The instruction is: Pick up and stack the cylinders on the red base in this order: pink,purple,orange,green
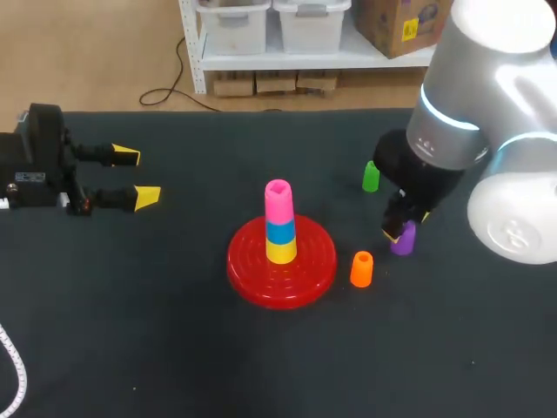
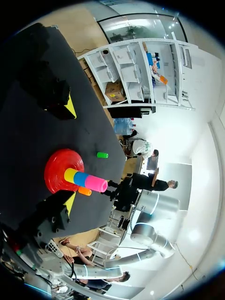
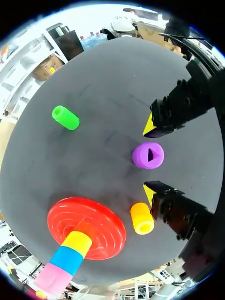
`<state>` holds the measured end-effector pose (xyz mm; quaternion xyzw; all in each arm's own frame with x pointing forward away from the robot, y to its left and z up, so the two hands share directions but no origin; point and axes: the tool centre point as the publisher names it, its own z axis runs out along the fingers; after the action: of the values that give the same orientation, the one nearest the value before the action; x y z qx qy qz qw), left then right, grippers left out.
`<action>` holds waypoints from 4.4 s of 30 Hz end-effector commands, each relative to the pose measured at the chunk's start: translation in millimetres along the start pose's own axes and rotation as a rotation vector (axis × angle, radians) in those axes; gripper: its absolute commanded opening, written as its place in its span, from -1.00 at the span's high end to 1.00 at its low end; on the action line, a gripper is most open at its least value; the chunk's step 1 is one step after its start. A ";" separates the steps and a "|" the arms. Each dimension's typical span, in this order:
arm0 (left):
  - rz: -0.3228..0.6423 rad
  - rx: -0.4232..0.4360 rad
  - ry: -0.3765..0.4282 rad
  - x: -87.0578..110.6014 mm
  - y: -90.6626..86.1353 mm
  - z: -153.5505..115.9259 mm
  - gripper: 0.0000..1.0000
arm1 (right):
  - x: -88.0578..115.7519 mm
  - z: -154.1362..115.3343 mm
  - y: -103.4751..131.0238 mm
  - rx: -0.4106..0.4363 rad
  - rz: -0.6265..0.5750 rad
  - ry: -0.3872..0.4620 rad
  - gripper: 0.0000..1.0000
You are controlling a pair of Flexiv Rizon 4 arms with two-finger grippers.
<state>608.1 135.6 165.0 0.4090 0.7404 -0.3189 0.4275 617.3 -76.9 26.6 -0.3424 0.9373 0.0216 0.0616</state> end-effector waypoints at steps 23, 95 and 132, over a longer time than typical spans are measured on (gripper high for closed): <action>0.003 -0.004 -0.009 2.1 0.0 1.2 -1.00 | -2.8 1.7 -6.2 -0.017 0.020 0.005 0.18; 0.003 -0.004 -0.009 2.1 0.0 1.2 -1.00 | -144.7 -155.0 108.9 -0.018 -0.466 -0.085 1.00; 0.003 -0.004 -0.009 2.1 0.0 1.2 -1.00 | -118.6 -158.3 151.1 -0.050 -0.562 -0.048 1.00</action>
<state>608.1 135.6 165.0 0.4090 0.7404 -0.3189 0.4275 596.4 102.0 201.1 -0.5906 0.8027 0.0365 0.0749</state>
